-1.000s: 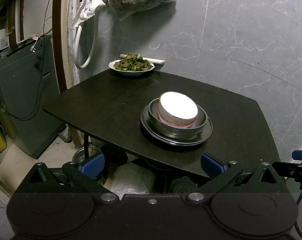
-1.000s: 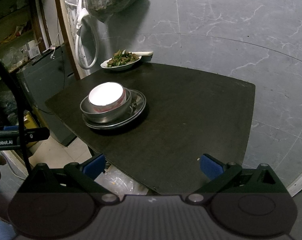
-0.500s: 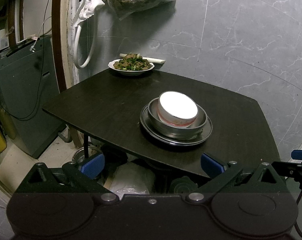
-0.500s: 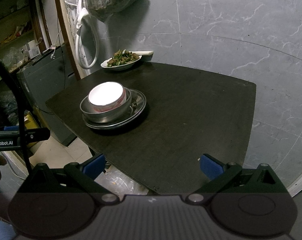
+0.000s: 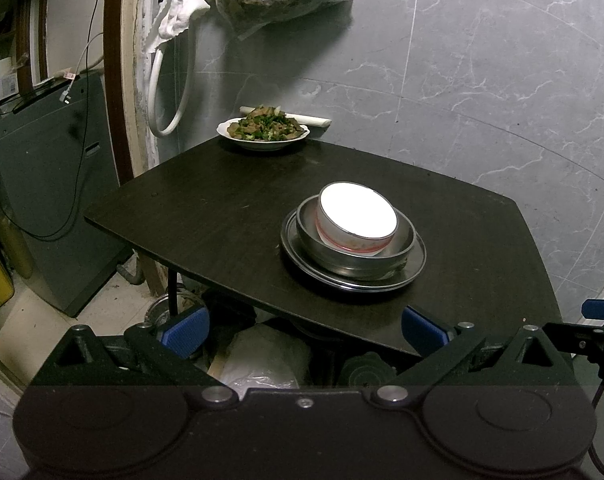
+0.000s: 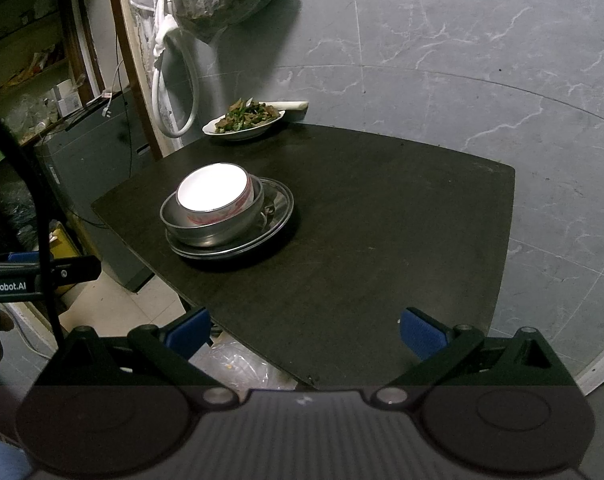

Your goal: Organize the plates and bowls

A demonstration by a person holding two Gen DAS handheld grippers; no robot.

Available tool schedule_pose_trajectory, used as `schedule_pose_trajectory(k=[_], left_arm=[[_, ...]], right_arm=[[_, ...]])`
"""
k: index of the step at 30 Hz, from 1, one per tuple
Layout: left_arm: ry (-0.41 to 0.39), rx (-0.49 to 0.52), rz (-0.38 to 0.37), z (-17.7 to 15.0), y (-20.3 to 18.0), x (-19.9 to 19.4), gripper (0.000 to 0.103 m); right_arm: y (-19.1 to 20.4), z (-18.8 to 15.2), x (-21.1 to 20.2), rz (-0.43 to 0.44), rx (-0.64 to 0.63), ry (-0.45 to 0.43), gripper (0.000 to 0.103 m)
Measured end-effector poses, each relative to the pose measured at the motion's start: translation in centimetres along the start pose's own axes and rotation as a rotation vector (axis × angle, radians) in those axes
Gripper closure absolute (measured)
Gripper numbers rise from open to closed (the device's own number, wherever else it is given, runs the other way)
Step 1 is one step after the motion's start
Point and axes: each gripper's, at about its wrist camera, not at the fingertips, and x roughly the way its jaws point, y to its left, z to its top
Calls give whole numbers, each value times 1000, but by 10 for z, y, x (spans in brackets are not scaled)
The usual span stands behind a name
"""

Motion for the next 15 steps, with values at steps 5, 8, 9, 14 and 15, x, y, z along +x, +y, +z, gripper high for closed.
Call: schedule_pose_trajectory(k=[5,8,9,14,15], left_arm=[[0,1,-2,0,1,0,1],[-1,2,-1,0,1,0,1],[1,1,-2,0,0,0,1],[-5,-3,1,2,1,-1,1],[-6,-2,2,2,1,-1,1]], right_arm=[[1,0,0,1,-1,1,0],[0,0,0,1,0,1,0],[1,0,0,1,0,1,0],[1,0,0,1,0,1,0],[0,0,0,1,0,1,0]])
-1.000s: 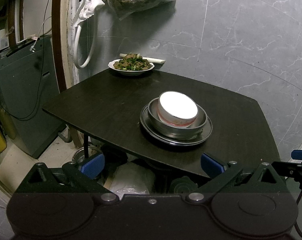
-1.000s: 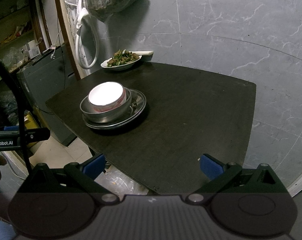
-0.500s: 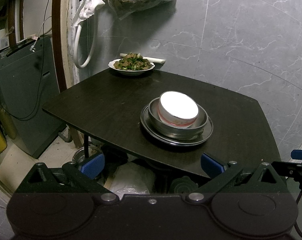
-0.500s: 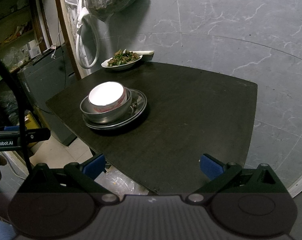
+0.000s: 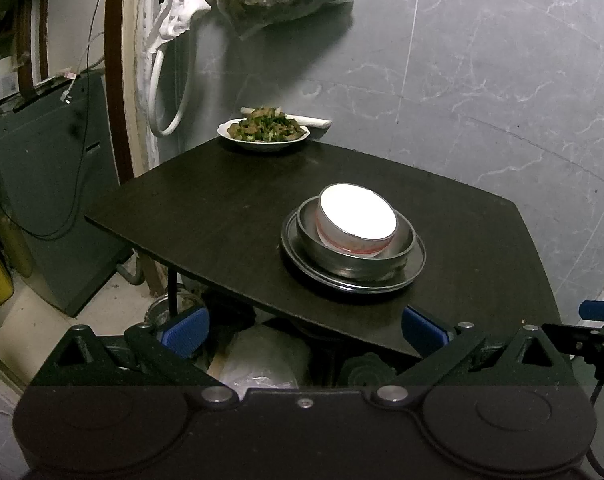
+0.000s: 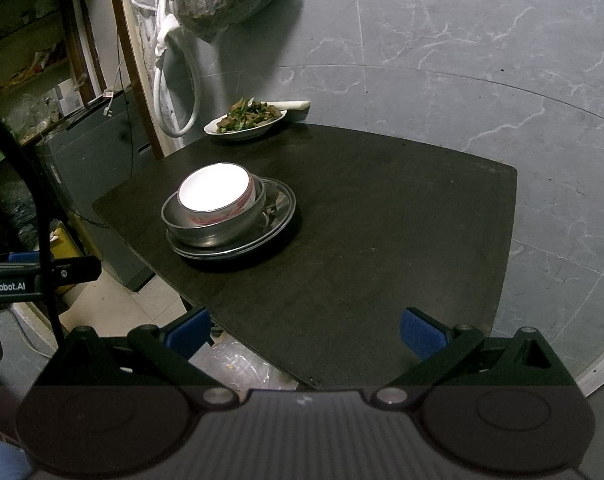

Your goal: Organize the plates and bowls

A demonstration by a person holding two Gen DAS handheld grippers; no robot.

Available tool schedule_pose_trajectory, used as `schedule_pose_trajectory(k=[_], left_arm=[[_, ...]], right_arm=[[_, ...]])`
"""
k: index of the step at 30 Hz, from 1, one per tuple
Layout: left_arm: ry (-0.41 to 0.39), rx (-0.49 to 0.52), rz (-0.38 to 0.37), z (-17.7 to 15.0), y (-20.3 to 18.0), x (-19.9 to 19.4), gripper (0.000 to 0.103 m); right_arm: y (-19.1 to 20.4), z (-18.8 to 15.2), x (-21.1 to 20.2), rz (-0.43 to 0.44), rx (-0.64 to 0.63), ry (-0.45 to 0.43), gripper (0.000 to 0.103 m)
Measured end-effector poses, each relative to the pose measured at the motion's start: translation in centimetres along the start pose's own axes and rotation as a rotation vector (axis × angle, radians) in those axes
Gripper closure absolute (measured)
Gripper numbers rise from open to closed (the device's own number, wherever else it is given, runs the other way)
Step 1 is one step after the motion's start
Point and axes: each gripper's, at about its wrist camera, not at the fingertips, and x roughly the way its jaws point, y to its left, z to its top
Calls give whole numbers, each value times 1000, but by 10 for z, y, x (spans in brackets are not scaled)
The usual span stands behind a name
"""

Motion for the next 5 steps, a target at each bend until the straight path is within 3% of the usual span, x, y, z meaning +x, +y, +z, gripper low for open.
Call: schedule_pose_trajectory(k=[5], left_arm=[[-8,7,-10,-2,-2,2,1]], right_arm=[[0,0,0,0,0,0,0]])
